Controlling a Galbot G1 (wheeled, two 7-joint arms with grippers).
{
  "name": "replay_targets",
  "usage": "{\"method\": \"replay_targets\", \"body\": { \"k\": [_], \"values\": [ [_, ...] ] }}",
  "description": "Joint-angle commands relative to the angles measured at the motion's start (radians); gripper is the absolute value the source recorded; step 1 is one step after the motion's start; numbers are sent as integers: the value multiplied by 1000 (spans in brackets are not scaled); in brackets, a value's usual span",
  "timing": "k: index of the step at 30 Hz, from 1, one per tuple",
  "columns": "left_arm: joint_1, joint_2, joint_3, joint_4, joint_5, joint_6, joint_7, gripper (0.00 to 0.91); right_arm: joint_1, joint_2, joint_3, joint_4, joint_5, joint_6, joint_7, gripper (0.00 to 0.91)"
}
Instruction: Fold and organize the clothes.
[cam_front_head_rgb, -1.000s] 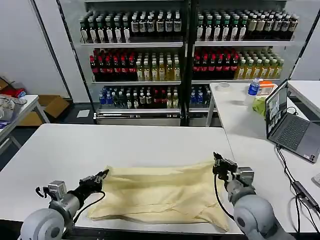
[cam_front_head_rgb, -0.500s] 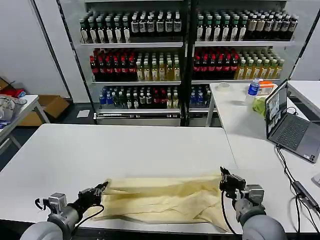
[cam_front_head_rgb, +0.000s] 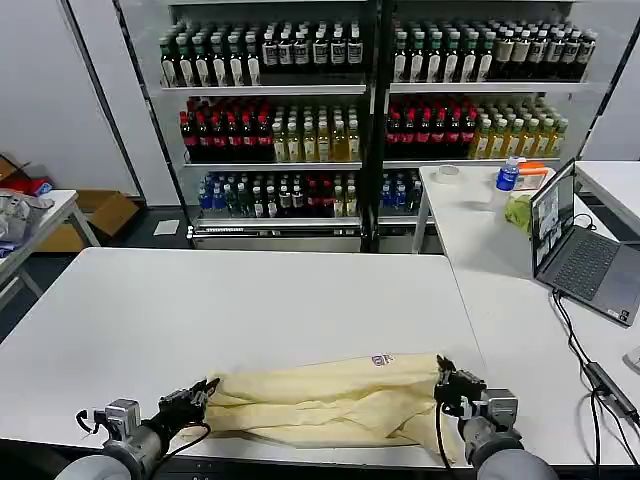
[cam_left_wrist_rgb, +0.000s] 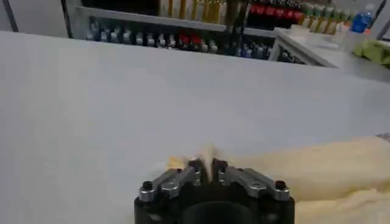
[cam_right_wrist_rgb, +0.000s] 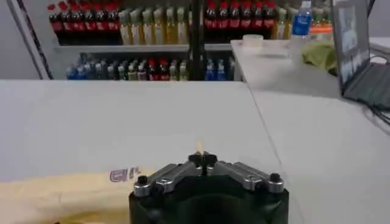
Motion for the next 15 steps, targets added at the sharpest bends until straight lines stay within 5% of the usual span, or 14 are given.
{"method": "replay_targets", "body": {
  "k": [1,15],
  "values": [
    [7,-17,0,13,36,-14,-7,907,-11,9,-22,-15,-42,1,-9,907],
    [103,-190,-31,-107,72,-131,-161,907,-69,-19,15,81,-126,40,-30,907]
  ]
}}
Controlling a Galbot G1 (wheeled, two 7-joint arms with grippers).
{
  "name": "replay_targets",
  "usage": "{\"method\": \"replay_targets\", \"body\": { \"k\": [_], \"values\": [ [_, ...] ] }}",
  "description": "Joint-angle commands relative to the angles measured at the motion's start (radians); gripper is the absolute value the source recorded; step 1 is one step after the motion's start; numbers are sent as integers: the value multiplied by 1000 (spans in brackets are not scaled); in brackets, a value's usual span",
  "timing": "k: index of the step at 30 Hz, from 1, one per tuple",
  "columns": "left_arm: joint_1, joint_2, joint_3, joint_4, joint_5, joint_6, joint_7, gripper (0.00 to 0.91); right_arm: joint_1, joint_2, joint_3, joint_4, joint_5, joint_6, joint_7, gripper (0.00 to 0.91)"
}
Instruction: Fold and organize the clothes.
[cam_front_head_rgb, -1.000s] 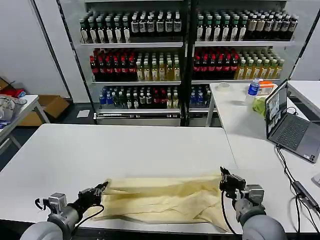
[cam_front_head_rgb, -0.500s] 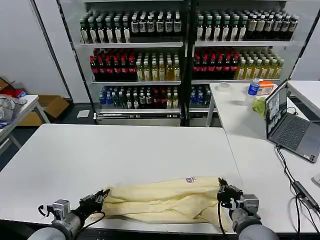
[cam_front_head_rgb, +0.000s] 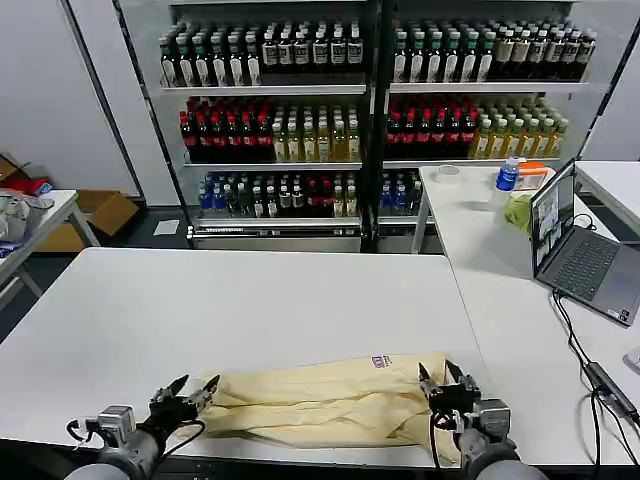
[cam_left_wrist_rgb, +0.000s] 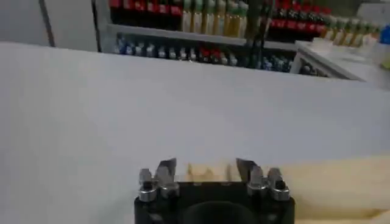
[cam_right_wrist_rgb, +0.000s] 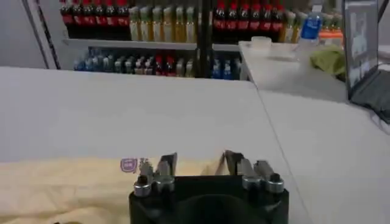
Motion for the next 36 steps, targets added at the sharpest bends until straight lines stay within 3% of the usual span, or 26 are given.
{"method": "replay_targets", "body": {
  "k": [1,18,19,20,23,24,27,36],
  "values": [
    [58,-110,-3,-58,26,-59,-79,907,-19,-4,6,31,-42,14,-4,907],
    [31,-225,93,47,102,-67,-87,907,-1,-42,27,21,-25,29,-17,907],
    [27,-226,93,52,104,-68,-87,746,-1,-43,28,22,-25,29,-17,907],
    [25,-228,94,59,105,-70,-87,453,-1,-44,29,22,-24,29,-17,907],
    [19,-230,95,80,105,-84,-86,161,-2,-44,30,23,-23,30,-17,907],
    [19,-230,95,83,105,-88,-85,111,-2,-44,30,25,-23,30,-17,907],
    [22,-231,95,92,104,-96,-83,71,-3,-41,28,28,-23,30,-17,907],
    [29,-245,96,93,98,-113,-81,60,-5,-43,27,36,-21,30,-13,907]
  ]
}}
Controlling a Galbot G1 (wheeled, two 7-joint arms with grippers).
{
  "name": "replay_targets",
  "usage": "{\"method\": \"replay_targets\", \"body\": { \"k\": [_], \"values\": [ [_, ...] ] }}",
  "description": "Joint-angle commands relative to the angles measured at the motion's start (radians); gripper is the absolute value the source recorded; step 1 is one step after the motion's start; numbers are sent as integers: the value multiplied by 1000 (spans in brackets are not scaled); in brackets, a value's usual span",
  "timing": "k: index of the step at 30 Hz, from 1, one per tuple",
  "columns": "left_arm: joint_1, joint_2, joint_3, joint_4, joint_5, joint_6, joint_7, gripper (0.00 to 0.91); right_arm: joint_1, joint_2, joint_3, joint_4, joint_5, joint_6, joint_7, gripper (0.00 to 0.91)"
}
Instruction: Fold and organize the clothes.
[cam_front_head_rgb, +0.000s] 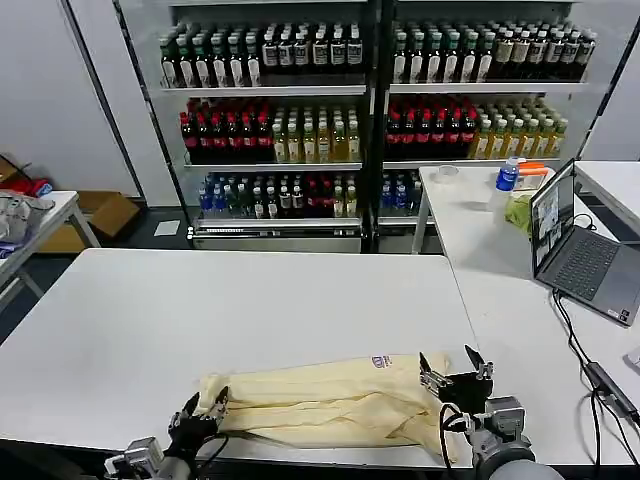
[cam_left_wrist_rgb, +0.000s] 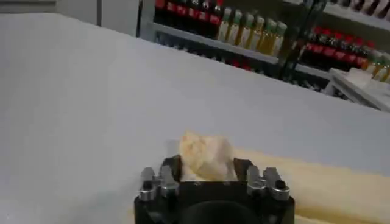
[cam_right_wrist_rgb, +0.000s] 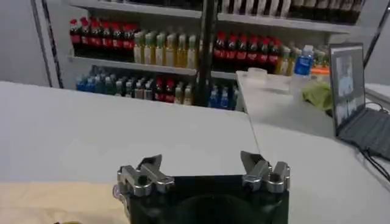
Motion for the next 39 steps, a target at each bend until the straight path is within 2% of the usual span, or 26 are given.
{"method": "replay_targets", "body": {
  "k": [1,8,13,22,28,33,36,39],
  "values": [
    [3,-15,7,19,-1,-6,-5,60,0,-1,1,2,0,1,1,907],
    [1,-11,-23,-10,-35,-14,-5,60,-3,-3,6,5,5,3,4,907],
    [-11,39,-87,-28,-75,-13,0,60,0,-8,10,6,12,4,4,907],
    [-21,196,-292,-17,-143,15,38,60,9,-9,15,1,21,6,2,907],
    [-29,344,-428,84,-129,25,83,60,27,-5,4,-8,24,7,-1,907],
    [-57,425,-486,156,-79,26,101,71,36,-2,-4,-12,24,8,-2,907],
    [-58,433,-493,134,-77,35,100,60,36,-2,-5,-12,24,8,-2,907],
    [-40,401,-475,26,-99,50,89,71,35,-3,-3,-11,24,8,-2,907]
  ]
}}
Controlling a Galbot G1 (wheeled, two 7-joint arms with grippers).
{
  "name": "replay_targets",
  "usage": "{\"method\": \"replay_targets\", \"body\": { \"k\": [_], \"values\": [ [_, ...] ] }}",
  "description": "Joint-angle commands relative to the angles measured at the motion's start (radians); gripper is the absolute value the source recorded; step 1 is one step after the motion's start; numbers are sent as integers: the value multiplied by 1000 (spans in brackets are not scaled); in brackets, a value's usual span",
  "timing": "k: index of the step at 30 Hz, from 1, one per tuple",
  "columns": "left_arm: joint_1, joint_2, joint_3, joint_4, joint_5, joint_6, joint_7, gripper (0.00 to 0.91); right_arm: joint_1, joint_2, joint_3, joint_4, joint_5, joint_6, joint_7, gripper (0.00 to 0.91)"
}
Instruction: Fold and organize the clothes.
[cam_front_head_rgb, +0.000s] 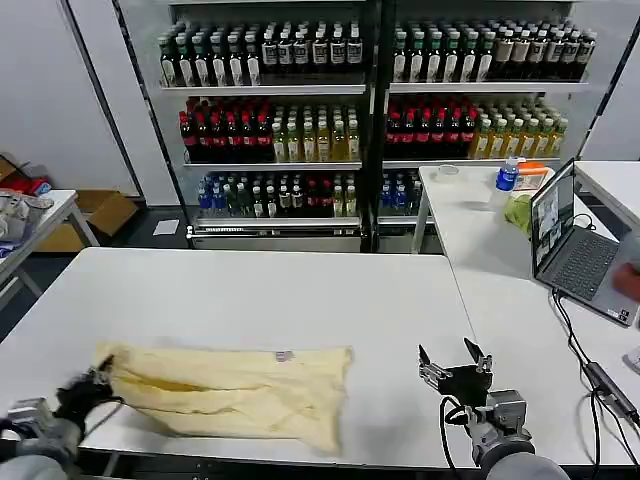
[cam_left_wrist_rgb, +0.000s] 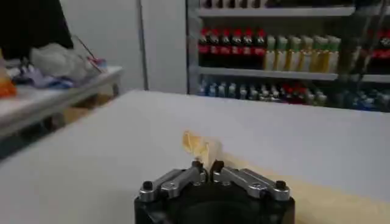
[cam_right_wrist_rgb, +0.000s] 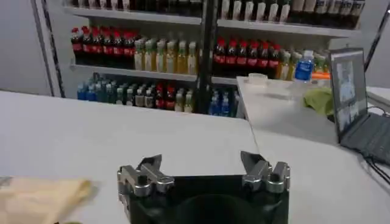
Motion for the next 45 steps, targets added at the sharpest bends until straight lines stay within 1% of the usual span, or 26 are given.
{"method": "replay_targets", "body": {
  "k": [1,6,10,13,17,21,26,30,38,45],
  "values": [
    [6,66,-72,-108,-7,24,-7,60,3,0,-1,0,0,-1,0,907],
    [17,-35,18,-267,-68,46,-57,60,-2,-8,1,-1,-1,-2,2,907],
    [29,-89,59,-363,-185,79,-91,60,-8,-15,6,2,-1,-3,3,907],
    [39,-123,105,-406,-249,90,-114,60,-13,-14,5,1,-4,-3,3,907],
    [25,-174,214,-429,-249,90,-131,60,-13,-7,-1,1,-9,-3,3,907],
    [10,-245,326,-434,-240,90,-147,71,-15,-6,-7,2,-15,-3,4,907],
    [3,-312,430,-402,-188,85,-152,71,-18,-8,-7,5,-18,-1,3,907],
    [-28,-356,494,-337,-165,81,-164,71,-17,-10,-9,5,-18,1,1,907],
    [-119,-425,619,-193,-110,76,-170,71,-11,-20,-22,-7,-19,8,-2,907],
    [-209,-465,678,-52,-52,61,-163,71,2,-45,-18,-23,-5,13,-6,907]
  ]
}}
